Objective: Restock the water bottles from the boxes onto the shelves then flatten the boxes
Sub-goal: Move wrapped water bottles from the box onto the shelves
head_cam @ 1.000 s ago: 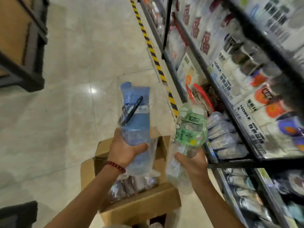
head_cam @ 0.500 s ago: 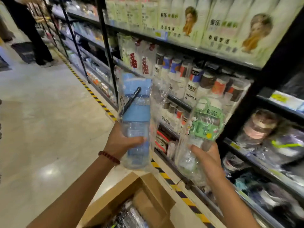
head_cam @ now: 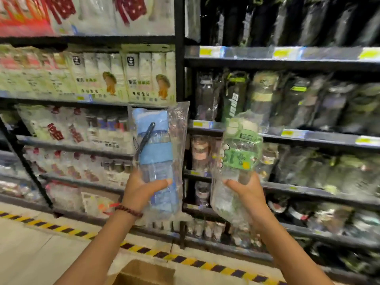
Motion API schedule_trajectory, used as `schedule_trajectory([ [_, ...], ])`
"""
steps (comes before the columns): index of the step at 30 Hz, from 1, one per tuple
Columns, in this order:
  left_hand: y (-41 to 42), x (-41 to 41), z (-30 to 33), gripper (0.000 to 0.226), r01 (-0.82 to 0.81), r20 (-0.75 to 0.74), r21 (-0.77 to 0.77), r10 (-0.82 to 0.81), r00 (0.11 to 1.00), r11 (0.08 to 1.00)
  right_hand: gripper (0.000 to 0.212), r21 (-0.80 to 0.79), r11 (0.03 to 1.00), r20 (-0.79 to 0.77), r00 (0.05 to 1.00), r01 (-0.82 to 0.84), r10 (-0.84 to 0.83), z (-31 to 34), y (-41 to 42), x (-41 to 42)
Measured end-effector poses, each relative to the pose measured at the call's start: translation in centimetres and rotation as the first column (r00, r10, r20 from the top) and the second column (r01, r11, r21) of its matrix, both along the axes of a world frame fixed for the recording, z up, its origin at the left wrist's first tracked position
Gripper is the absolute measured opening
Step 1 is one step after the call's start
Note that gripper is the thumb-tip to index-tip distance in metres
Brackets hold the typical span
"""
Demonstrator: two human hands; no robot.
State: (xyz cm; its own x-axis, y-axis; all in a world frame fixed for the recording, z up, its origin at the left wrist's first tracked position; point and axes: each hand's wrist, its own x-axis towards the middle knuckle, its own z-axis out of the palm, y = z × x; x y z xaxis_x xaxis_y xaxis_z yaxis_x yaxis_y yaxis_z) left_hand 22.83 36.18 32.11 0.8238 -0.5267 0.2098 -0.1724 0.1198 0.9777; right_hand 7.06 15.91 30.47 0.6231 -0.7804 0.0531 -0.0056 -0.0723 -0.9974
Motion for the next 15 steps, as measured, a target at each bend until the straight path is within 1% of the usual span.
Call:
schedule_trajectory([
  [2,-2.8,-1.7,0.2,0.060,0.102,0.004,-0.024,-0.102,0.995,0.995,0.062,0.007,0.997,0.015,0.997,0.073,-0.073,0.6,-1.1,-3.1],
  [3,-4.1,-2.5,0.4,0.062,0.139,0.015,-0.031,-0.139,0.990,0.990,0.062,0.012,0.995,0.025,0.995,0.096,-0.097,0.9,-1.7,-4.6],
  [4,-5.3,-3.2,0.5,0.065,0.170,0.022,-0.034,-0.169,0.985,0.985,0.065,0.012,0.991,0.033,0.991,0.132,-0.132,1.0,-2.2,-5.8],
  [6,-7.7,-4.5,0.7,0.070,0.220,0.038,-0.024,-0.219,0.975,0.975,0.081,0.017,0.983,0.035,0.982,0.185,-0.185,1.3,-3.5,-8.1],
  [7,-8.9,-5.1,0.8,0.074,0.244,0.055,-0.016,-0.242,0.969,0.970,0.084,0.021,0.979,0.030,0.979,0.202,-0.203,1.4,-4.2,-9.3],
  [9,-11.5,-6.3,1.1,0.086,0.286,0.088,-0.011,-0.284,0.955,0.958,0.077,0.006,0.967,0.060,0.966,0.253,-0.253,1.7,-5.4,-11.4],
  [10,-12.9,-6.9,1.3,0.089,0.305,0.086,-0.005,-0.304,0.949,0.952,0.076,0.003,0.965,0.078,0.962,0.263,-0.262,1.8,-5.9,-12.4],
  [11,-14.3,-7.7,1.5,0.087,0.323,0.083,-0.002,-0.322,0.943,0.946,0.074,-0.002,0.962,0.102,0.957,0.273,-0.272,1.8,-6.6,-13.4],
  [13,-17.5,-9.0,1.8,0.074,0.364,0.081,0.017,-0.364,0.928,0.931,0.068,0.001,0.956,0.134,0.947,0.294,-0.291,1.9,-8.2,-15.2],
  [14,-19.0,-9.7,2.0,0.069,0.381,0.084,0.028,-0.382,0.920,0.924,0.073,-0.004,0.951,0.128,0.944,0.308,-0.305,1.8,-9.2,-16.0],
  [15,-20.6,-10.4,2.1,0.073,0.392,0.088,0.041,-0.394,0.915,0.919,0.085,-0.009,0.947,0.119,0.941,0.321,-0.318,1.7,-10.3,-16.8],
])
